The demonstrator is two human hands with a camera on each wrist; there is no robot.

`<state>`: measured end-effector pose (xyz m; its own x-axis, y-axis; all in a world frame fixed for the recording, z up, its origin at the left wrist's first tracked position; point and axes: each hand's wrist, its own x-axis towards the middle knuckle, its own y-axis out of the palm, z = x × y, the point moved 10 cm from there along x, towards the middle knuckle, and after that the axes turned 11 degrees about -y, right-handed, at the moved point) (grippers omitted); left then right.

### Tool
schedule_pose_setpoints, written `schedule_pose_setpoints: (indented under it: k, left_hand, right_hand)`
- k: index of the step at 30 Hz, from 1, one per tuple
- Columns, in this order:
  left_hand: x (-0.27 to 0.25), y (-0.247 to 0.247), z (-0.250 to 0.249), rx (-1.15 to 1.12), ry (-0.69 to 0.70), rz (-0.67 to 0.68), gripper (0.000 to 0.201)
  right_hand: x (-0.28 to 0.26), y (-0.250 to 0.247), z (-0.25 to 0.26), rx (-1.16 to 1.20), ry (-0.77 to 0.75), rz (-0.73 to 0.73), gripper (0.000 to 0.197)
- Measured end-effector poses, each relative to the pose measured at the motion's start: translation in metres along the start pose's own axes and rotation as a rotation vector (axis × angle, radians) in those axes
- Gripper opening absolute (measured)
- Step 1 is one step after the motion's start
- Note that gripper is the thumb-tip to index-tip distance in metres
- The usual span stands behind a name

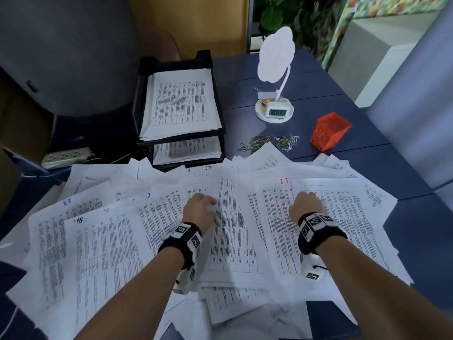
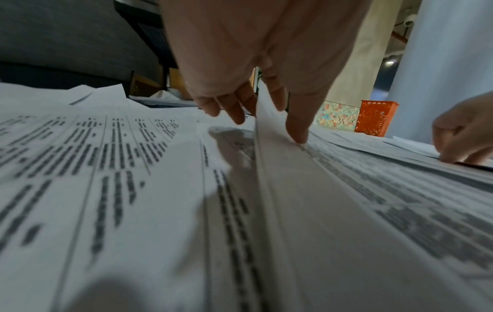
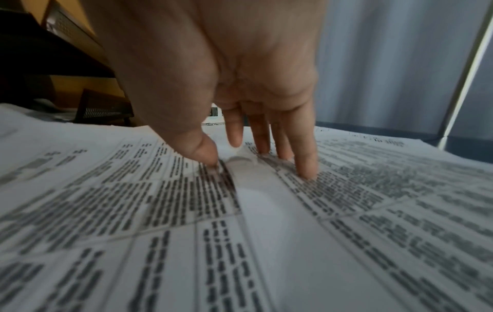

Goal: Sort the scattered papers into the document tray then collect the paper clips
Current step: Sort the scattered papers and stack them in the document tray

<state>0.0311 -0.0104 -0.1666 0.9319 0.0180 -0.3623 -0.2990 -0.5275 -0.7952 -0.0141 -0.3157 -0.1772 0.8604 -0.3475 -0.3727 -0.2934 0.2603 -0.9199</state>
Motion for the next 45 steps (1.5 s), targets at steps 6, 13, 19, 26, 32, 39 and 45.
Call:
schedule_pose_setpoints:
  k: [6, 13, 19, 26, 32, 39, 45]
  left_hand:
    - [0.0, 0.006, 0.012, -0.231, -0.116, 0.052, 0.04]
    - [0.005, 0.011, 0.023, -0.362, -0.181, 0.113, 0.019]
    - [0.01, 0.013, 0.021, -0.385, -0.246, 0.167, 0.042]
    - [0.01, 0.021, 0.022, -0.413, -0.307, 0.263, 0.06]
    - [0.01, 0.02, 0.02, -0.312, -0.241, 0.192, 0.011]
    - [0.016, -0.001, 0.052, -0.387, -0.308, 0.034, 0.018]
    - [0.018, 0.002, 0.055, -0.397, -0.308, 0.055, 0.02]
  right_hand:
    - [-0.001, 0.0, 0.003, -0.125, -0.008, 0.044, 0.028]
    - [-0.006, -0.011, 0.041, 0.09, -0.115, 0.031, 0.018]
    - [-0.03, 0.004, 0.103, 1.184, -0.138, 0.374, 0.019]
    - [0.008, -0.016, -0.011, 0.339, 0.087, -0.025, 0.035]
    - [0.007, 0.009, 0.009, 0.292, -0.129, 0.135, 0.023]
    - [0.0, 0.007, -0.002, 0.106, 0.019, 0.035, 0.05]
    - [0.008, 0.0, -0.003, 0.015, 0.008, -0.033, 0.038]
